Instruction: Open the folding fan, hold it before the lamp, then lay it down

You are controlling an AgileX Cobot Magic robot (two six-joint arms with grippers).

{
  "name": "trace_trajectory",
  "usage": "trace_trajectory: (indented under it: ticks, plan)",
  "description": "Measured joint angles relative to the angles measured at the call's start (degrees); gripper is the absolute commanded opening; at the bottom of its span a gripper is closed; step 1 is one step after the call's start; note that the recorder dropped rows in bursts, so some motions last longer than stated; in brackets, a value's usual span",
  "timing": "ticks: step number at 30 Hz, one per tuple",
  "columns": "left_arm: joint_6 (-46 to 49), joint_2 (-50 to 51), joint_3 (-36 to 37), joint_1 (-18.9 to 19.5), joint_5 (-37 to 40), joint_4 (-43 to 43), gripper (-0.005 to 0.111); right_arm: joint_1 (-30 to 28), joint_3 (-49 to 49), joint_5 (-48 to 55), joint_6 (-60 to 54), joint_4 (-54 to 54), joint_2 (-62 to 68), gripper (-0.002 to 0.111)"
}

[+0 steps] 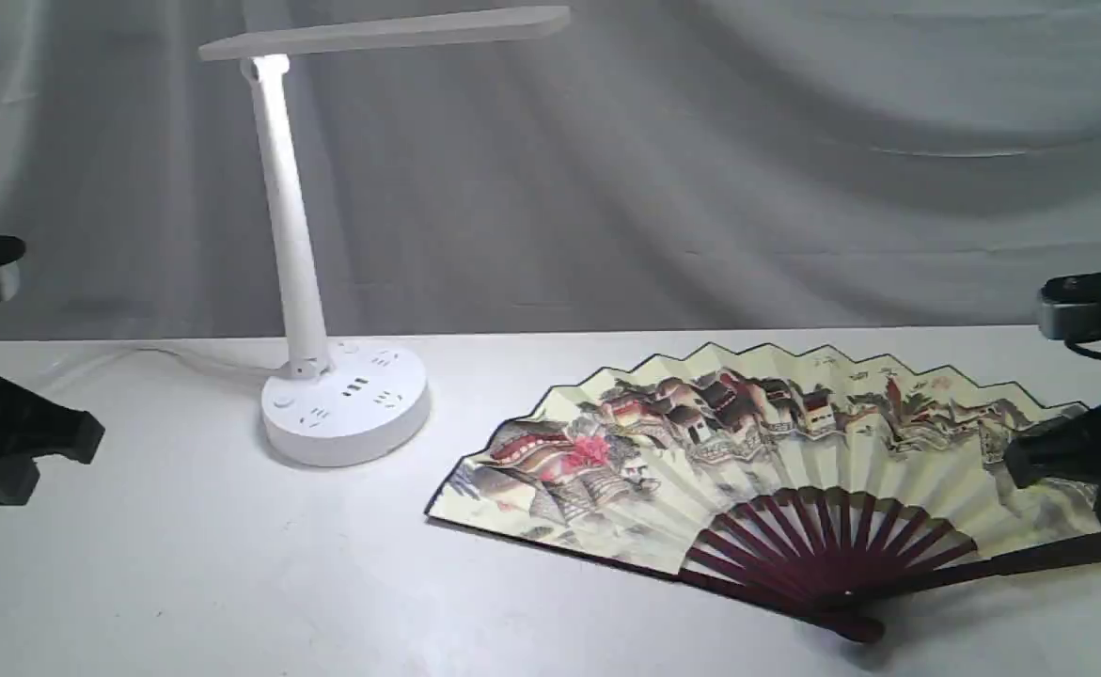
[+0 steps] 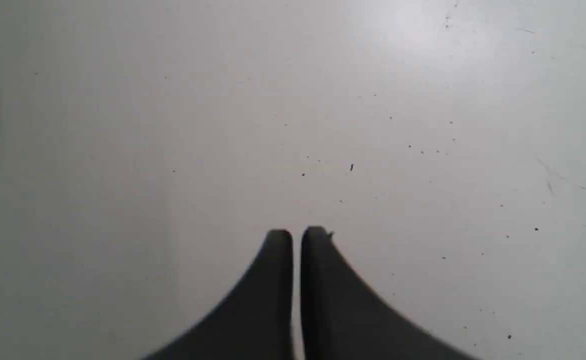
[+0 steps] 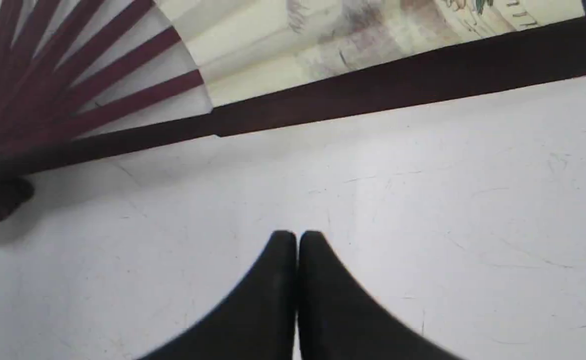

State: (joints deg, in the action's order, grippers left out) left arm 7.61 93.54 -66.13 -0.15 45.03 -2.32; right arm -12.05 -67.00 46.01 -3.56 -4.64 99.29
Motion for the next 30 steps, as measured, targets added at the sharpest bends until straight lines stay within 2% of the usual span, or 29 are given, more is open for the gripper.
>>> trace_trajectory:
  ticks: [16,30]
  plan:
    - [-1.0,-15.8,0.0,0.0,2.5,0.6,0.000,0.0,2.3,-3.0,-1.4,0.9,-15.4,0.000]
    - [-1.0,-32.2,0.0,0.0,3.4,-0.2,0.000,0.0,6.4,-3.0,-3.6,2.6,-34.9,0.000]
